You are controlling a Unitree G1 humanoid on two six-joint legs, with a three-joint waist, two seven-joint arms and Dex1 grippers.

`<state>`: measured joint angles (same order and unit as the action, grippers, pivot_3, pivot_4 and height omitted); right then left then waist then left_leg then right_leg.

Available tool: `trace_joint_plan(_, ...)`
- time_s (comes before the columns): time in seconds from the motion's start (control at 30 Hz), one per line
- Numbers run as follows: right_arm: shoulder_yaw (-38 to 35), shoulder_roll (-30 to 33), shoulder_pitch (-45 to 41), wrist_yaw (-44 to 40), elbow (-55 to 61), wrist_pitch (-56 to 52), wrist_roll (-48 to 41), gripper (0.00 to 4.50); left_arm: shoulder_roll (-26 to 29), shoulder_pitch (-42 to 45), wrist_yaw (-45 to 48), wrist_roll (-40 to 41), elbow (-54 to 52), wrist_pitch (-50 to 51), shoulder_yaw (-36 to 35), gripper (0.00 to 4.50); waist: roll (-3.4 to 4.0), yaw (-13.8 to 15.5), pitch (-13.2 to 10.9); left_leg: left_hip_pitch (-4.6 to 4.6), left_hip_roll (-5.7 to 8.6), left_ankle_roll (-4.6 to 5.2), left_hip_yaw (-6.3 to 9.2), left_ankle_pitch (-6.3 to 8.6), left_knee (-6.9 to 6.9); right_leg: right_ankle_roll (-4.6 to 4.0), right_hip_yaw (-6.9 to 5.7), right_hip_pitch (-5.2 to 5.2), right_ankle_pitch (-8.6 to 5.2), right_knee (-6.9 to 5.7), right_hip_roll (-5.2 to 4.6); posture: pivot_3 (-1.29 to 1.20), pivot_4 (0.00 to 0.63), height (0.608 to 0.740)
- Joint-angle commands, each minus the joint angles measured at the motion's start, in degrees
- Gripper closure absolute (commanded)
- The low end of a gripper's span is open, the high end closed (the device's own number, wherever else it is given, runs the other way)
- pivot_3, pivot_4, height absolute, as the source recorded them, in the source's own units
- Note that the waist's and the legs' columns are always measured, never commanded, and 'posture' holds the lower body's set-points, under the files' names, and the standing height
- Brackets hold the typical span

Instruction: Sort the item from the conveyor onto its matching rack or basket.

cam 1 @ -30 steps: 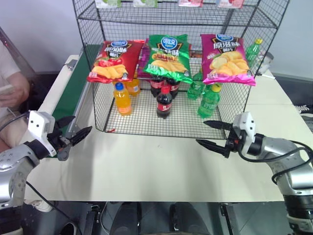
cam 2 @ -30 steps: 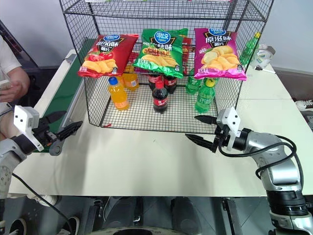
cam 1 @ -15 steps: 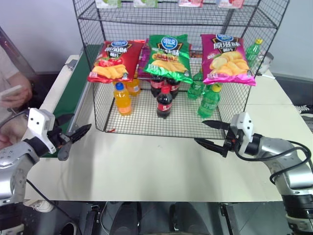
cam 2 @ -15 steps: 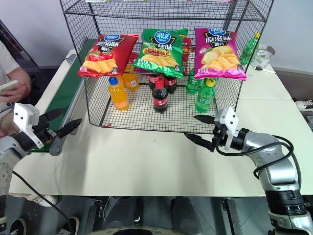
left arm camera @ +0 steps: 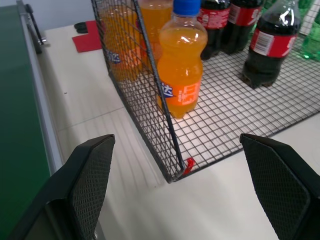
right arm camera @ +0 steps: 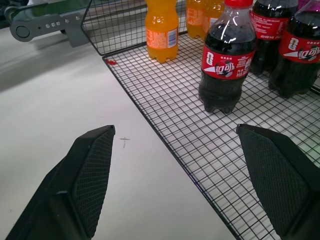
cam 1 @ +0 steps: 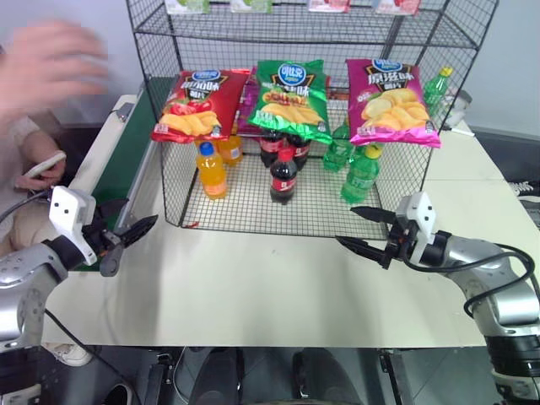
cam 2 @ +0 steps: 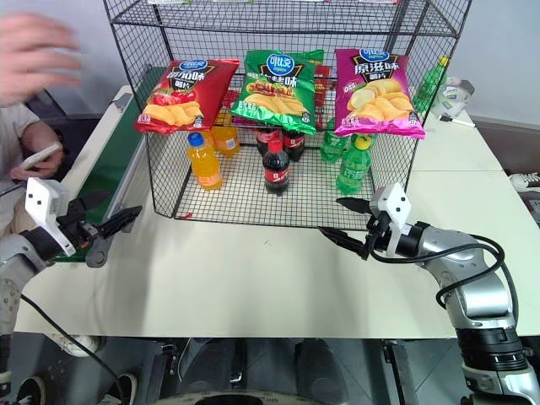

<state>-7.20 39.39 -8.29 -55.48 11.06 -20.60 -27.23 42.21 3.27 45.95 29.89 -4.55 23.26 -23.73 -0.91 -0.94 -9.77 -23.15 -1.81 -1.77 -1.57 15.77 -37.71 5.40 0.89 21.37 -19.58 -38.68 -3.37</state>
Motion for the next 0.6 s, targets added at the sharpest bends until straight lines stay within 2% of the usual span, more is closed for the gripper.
trace_joint_plan(0.03, -0.4, 0.4, -1.1, -0.1, 2.0, 0.1, -0.6, 0.45, -0.1, 0.8, -0.7, 1.0, -0.5, -0.1, -1.8, 0.23, 0.0, 0.0, 0.0, 0.0, 0.0, 0.0, 0.0, 0.0, -0.02, 0.0, 0.0, 0.0, 0.0, -0.02, 0.0, 0.0, 0.15, 0.739)
trace_joint_plan(0.6, -0.5, 0.4, -1.5, -0.5, 1.5, 0.4, -0.6, 0.45, 0.9, 0.2, -6.2, -1.6, -2.4, 6.0, 1.4, 0.23, 0.0, 0.0, 0.0, 0.0, -0.01, 0.0, 0.01, 0.0, -0.21, 0.0, 0.02, 0.02, 0.0, -0.27, 0.0, 0.0, 0.15, 0.739)
